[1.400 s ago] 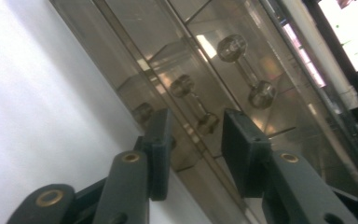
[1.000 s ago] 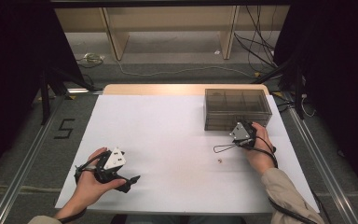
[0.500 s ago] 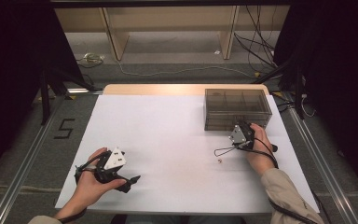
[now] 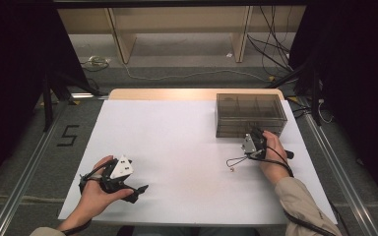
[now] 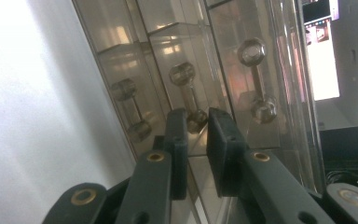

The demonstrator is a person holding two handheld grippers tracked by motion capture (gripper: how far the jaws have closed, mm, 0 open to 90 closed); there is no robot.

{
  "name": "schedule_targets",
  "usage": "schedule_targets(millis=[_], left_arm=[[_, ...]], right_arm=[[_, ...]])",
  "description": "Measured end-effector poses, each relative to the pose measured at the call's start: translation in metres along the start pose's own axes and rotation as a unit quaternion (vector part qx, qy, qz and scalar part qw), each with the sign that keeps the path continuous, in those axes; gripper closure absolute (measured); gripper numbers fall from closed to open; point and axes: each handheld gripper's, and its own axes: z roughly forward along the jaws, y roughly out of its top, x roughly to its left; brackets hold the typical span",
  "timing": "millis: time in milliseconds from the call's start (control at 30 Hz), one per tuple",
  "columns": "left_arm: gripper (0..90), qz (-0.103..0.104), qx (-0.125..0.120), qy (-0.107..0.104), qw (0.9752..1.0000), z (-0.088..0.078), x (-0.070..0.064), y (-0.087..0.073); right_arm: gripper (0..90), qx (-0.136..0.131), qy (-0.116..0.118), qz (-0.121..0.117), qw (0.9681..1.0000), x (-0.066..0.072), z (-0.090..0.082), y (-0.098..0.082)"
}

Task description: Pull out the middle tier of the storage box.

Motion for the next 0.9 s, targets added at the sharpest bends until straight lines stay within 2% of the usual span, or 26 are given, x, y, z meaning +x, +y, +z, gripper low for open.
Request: schedule_targets(millis=[33, 100, 133, 200, 467, 533, 900], left_arm=[[1.7, 0.0, 0.0, 0.0, 1.0, 0.0, -0.0001, 0.0], [1.7, 0.0, 0.0, 0.0, 1.0, -0.0001, -0.0001, 0.0001], [1.7, 0.0, -0.001, 0.0, 1.0, -0.0003, -0.0001, 0.0001], [1.7, 0.0, -0.002, 0.0, 1.0, -0.0003, 0.0002, 0.0001], [1.9, 0.0, -0.002, -0.001, 1.0, -0.0002, -0.0001, 0.0], [1.9, 0.001, -0.002, 0.0, 1.0, -0.0003, 0.0001, 0.0], [2.1, 0.001, -0.001, 0.001, 1.0, -0.0001, -0.0004, -0.0001]], right_arm=[[79.4, 0.0, -0.002, -0.014, 0.9999, -0.0002, 0.0001, 0.0], [79.4, 0.007, -0.005, -0.003, 1.0, 0.0029, -0.0003, 0.0016], [79.4, 0.006, -0.005, -0.004, 1.0, 0.0026, -0.0003, 0.0019], [79.4, 0.005, -0.004, -0.024, 0.9997, 0.0007, -0.0003, 0.0016], [79.1, 0.006, -0.008, -0.021, 0.9997, 0.0031, -0.0002, 0.0035], [79.1, 0.004, -0.01, -0.033, 0.9994, 0.0026, 0.0002, 0.0035], [80.1, 0.013, -0.006, -0.044, 0.9989, 0.0012, -0.0006, 0.0052]])
